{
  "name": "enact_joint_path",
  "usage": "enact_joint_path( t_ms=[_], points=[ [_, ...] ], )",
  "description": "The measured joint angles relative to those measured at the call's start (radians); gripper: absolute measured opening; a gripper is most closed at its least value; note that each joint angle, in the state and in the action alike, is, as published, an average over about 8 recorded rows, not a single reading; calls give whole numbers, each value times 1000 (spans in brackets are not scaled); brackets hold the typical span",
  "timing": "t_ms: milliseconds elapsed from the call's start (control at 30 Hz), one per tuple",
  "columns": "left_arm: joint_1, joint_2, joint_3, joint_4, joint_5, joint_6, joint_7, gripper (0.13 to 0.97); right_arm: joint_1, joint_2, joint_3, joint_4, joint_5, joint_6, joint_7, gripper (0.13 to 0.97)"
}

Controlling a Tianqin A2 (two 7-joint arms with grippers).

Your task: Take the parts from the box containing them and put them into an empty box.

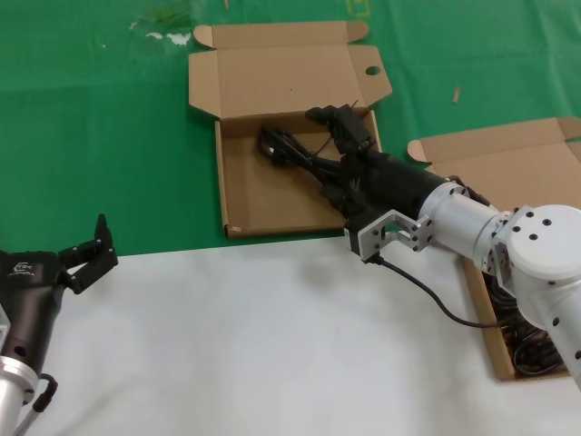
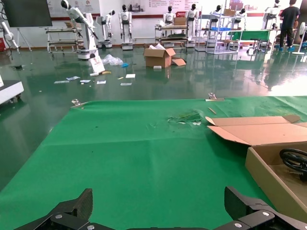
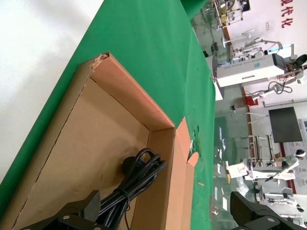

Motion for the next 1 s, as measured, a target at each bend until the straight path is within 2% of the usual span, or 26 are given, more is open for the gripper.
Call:
enact_joint_path(
  t_ms=[200,1000],
  points=[
    [0,0,0,0,0,0,0,966,0,0,0,0,0,0,0,948],
    [0,0,0,0,0,0,0,966,0,0,0,0,0,0,0,966]
  ],
)
